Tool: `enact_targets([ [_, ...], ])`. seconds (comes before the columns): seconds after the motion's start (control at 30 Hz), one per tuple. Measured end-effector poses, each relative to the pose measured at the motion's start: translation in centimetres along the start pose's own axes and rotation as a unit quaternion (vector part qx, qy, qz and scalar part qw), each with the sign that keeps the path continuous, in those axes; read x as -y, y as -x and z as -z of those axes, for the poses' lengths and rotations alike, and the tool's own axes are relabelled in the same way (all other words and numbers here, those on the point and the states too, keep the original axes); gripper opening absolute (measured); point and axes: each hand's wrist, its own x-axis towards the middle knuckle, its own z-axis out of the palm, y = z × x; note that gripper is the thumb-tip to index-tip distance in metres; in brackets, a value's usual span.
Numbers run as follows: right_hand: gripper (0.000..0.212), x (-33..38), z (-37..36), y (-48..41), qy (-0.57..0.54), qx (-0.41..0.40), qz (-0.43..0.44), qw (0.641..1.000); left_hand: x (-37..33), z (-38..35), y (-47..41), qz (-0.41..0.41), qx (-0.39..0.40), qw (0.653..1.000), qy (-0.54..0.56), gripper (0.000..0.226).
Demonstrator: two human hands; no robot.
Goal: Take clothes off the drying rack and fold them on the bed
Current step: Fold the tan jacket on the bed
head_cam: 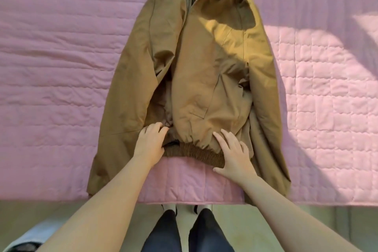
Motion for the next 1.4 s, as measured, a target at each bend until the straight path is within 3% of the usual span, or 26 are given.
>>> enact_targets([
  [0.07,0.108,-0.8,-1.3,0.2,0.035,-0.003,-0.018,0.999,0.7,-1.0,-0.2,-0.005,-0.011,0.999,-0.047,0.069],
  [0.27,0.084,-4.5,-1.8,0.3,0.031,-0.155,-0.027,0.987,3.0,-1.4,-0.3,-0.004,-0.059,0.997,-0.051,0.046],
  [0.37,0.072,-8.1,-1.0,1.5,-0.108,-0.198,-0.085,0.971,5.9,-1.6,2.0,0.044,-0.109,0.993,0.024,0.037],
  [0.43,0.066,-10.5,-0.3,2.5,-0.241,-0.265,-0.185,0.915,8.1,-2.0,4.1,0.107,-0.162,0.974,0.114,0.038],
  [0.5,0.055,-12.0,-0.3,3.8,-0.29,-0.254,-0.289,0.877,9.4,-2.4,6.4,0.165,-0.187,0.95,0.19,0.04],
  [0.6,0.044,-12.5,-1.6,5.1,-0.251,-0.164,-0.349,0.888,9.9,-3.9,9.5,0.211,-0.147,0.939,0.23,0.043],
  [0.67,0.063,-11.7,-2.2,5.5,-0.14,-0.168,-0.302,0.928,9.7,-4.8,10.9,0.195,-0.138,0.955,0.176,0.049],
  [0.77,0.088,-9.4,-2.2,5.2,0.019,-0.173,-0.148,0.974,8.5,-4.7,10.9,0.106,-0.137,0.984,0.041,0.068],
  [0.87,0.074,-7.7,-3.5,4.9,0.074,-0.13,-0.086,0.985,7.6,-4.7,9.9,0.009,-0.109,0.994,-0.032,0.076],
  [0.97,0.044,-7.8,-3.9,5.3,0.019,-0.16,-0.107,0.981,8.2,-4.9,9.7,0.028,-0.091,0.994,-0.048,0.076],
  [1.03,0.039,-8.1,-3.2,5.8,-0.108,-0.235,-0.17,0.951,8.9,-4.7,10.2,0.032,-0.098,0.994,-0.041,0.069],
  [1.1,0.04,-8.7,-2.9,6.6,-0.225,-0.33,-0.249,0.882,9.3,-4.5,10.9,0.024,-0.139,0.99,-0.024,0.054],
  [1.17,0.04,-9.1,-3.5,7.7,-0.268,-0.342,-0.326,0.84,8.7,-4.5,11.7,0.054,-0.171,0.984,0.015,0.049],
  [1.2,0.038,-9.1,-4.1,8.2,-0.258,-0.31,-0.351,0.845,8.1,-4.8,12.1,0.089,-0.172,0.98,0.047,0.053],
  [1.27,0.037,-9.0,-5.2,9.1,-0.173,-0.216,-0.345,0.897,7.1,-5.6,12.7,0.15,-0.161,0.967,0.125,0.061],
  [1.33,0.041,-8.8,-5.6,9.6,-0.079,-0.158,-0.295,0.939,6.7,-6.3,12.7,0.145,-0.156,0.959,0.189,0.064],
  [1.4,0.042,-8.8,-5.4,9.5,-0.014,-0.154,-0.251,0.956,7.1,-6.6,12.6,0.107,-0.16,0.96,0.202,0.063],
])
